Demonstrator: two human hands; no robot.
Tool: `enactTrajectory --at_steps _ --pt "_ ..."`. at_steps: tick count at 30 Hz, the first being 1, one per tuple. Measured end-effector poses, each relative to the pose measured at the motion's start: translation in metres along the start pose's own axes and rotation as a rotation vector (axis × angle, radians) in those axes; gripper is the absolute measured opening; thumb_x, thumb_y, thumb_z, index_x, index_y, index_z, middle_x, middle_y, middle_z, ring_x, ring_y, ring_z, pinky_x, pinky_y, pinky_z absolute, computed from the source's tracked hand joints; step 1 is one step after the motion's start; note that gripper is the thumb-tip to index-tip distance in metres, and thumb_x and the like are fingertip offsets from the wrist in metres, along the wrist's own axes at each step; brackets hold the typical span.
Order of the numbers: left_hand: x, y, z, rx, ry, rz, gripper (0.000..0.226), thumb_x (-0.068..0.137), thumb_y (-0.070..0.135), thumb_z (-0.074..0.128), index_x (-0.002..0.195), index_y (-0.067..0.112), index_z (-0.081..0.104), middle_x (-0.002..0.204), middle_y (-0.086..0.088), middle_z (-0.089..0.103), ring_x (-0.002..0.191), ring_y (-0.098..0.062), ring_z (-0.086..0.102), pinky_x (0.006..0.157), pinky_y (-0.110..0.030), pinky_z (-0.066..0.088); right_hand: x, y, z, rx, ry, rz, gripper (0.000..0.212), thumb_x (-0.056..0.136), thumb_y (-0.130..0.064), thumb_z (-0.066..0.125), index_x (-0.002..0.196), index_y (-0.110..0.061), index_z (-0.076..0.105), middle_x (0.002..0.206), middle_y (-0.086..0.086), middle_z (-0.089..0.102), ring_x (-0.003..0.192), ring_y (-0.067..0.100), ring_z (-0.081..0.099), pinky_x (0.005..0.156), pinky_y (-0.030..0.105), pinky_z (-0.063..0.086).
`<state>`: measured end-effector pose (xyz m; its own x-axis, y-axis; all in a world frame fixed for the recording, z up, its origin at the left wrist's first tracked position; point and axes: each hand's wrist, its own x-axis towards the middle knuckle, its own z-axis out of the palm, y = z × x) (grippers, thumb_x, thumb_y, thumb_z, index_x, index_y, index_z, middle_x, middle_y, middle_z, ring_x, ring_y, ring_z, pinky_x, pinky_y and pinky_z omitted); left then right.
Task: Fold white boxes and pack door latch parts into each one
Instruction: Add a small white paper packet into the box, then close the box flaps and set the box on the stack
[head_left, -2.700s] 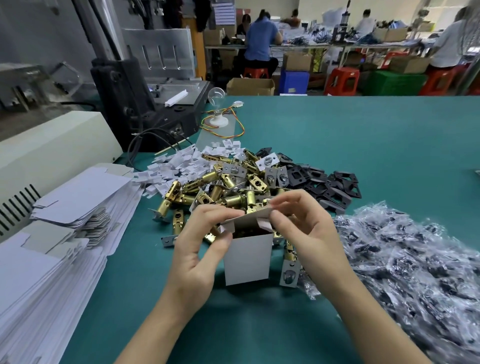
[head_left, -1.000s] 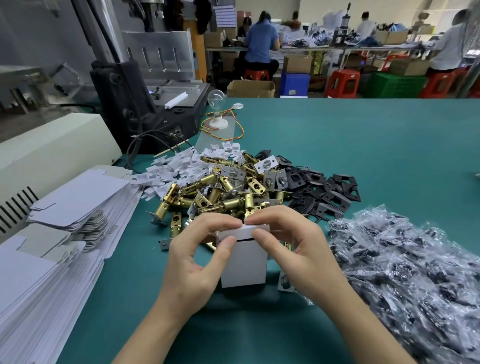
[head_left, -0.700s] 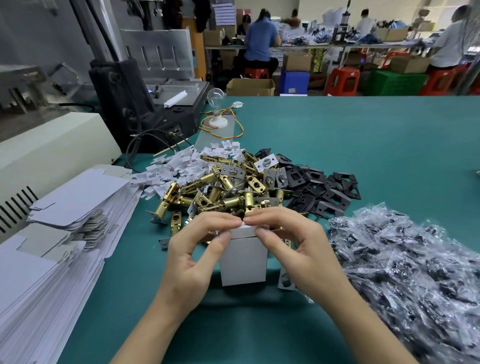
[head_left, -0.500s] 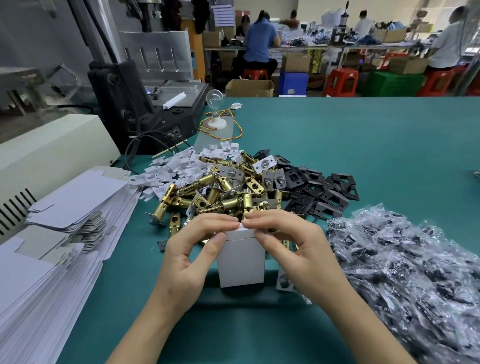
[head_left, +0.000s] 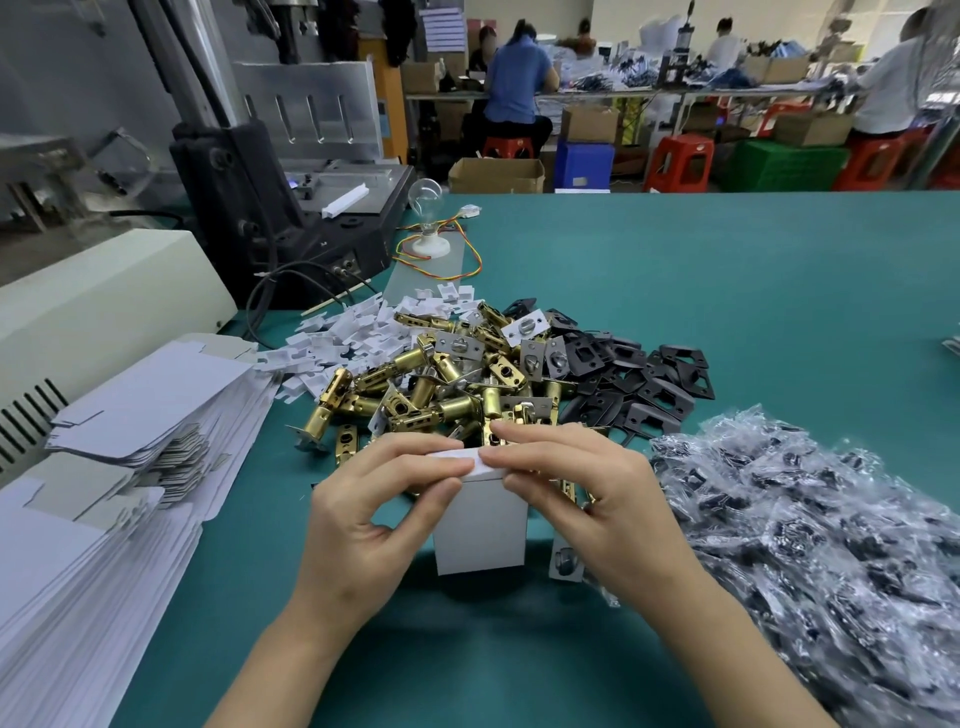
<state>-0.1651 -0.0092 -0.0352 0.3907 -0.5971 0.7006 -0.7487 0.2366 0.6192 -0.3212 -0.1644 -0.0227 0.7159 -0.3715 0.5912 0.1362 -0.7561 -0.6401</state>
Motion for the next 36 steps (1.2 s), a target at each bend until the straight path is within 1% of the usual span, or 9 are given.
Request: enactTrajectory --at_steps 8,12,16,20,24,27,30,33,36 --pt "-0.003 -0.006 0.000 -0.030 -0.009 -0.021 0.016 0.097 0.029 0.071 0.107 0.023 0.080 0.117 0.002 0.075 0.111 -0.019 0.072 0.087 -0.025 0.057 0.001 0.004 -0.004 -0.118 -0.072 -0.042 0.029 0.096 -0.034 0.064 0.122 -0.030 0.076 0.138 -0.014 0.064 0.117 0.011 0.062 0.097 0.035 0.053" --pt "-0.005 -0.007 0.000 -0.114 -0.091 -0.095 0.026 0.099 0.042 0.069 0.124 0.035 0.075 0.124 0.016 0.075 0.114 -0.012 0.073 0.088 -0.021 0.058 0.000 0.004 -0.003 -0.102 -0.067 -0.020 0.028 0.097 -0.033 0.064 0.122 -0.033 0.075 0.137 -0.016 0.064 0.119 0.010 0.061 0.096 0.037 0.054" --pt "-0.006 -0.006 0.002 -0.140 -0.069 -0.183 0.024 0.096 0.034 0.071 0.120 0.036 0.076 0.118 0.017 0.077 0.108 -0.009 0.075 0.087 -0.017 0.057 -0.003 0.002 0.001 -0.071 -0.055 0.050 0.032 0.097 -0.036 0.063 0.128 -0.036 0.071 0.142 -0.019 0.060 0.128 0.007 0.057 0.100 0.039 0.053" --pt "-0.004 -0.005 0.004 -0.210 0.067 -0.313 0.019 0.091 0.035 0.080 0.109 0.038 0.080 0.099 0.013 0.079 0.089 -0.001 0.071 0.073 -0.012 0.052 -0.006 -0.003 0.007 -0.188 -0.037 0.035 0.057 0.093 -0.043 0.069 0.147 -0.032 0.054 0.147 -0.014 0.053 0.137 0.006 0.048 0.109 0.043 0.046" --pt "-0.001 -0.005 0.003 -0.376 0.278 -0.460 0.020 0.088 0.028 0.075 0.104 0.038 0.082 0.082 -0.007 0.074 0.077 -0.011 0.064 0.066 -0.032 0.058 -0.009 -0.019 0.015 -0.336 -0.001 0.054 0.080 0.081 -0.067 0.070 0.149 -0.031 0.046 0.138 -0.009 0.052 0.125 0.012 0.052 0.102 0.040 0.048" --pt "0.003 -0.003 0.005 -0.506 0.397 -0.562 0.020 0.081 0.035 0.076 0.099 0.035 0.084 0.078 -0.001 0.076 0.071 -0.007 0.068 0.058 -0.025 0.059 -0.011 -0.036 0.029 -0.499 -0.063 0.079 0.094 0.075 -0.082 0.061 0.151 -0.033 0.038 0.137 -0.006 0.050 0.120 0.015 0.052 0.098 0.036 0.048" --pt "0.003 -0.004 0.007 -0.533 0.415 -0.616 0.020 0.079 0.036 0.078 0.098 0.031 0.084 0.081 -0.001 0.078 0.071 -0.009 0.071 0.055 -0.025 0.059 -0.009 -0.046 0.036 -0.557 -0.108 0.094 0.094 0.079 -0.076 0.059 0.156 -0.035 0.025 0.132 -0.007 0.051 0.114 0.016 0.054 0.089 0.032 0.049" --pt "0.001 -0.001 0.010 -0.545 0.386 -0.638 0.027 0.075 0.040 0.079 0.100 0.031 0.083 0.086 -0.005 0.079 0.073 -0.013 0.072 0.057 -0.027 0.060 -0.004 -0.053 0.032 -0.543 -0.197 0.125 0.099 0.082 -0.065 0.060 0.159 -0.038 0.004 0.140 -0.009 0.046 0.120 0.016 0.049 0.089 0.032 0.046" --pt "0.001 0.002 0.014 -0.581 0.338 -0.646 0.034 0.075 0.047 0.077 0.107 0.034 0.082 0.091 -0.003 0.079 0.076 -0.016 0.075 0.055 -0.029 0.062 0.004 -0.061 0.019 -0.516 -0.215 0.163 0.099 0.081 -0.053 0.065 0.158 -0.040 0.004 0.135 -0.006 0.051 0.114 0.020 0.053 0.085 0.033 0.048"
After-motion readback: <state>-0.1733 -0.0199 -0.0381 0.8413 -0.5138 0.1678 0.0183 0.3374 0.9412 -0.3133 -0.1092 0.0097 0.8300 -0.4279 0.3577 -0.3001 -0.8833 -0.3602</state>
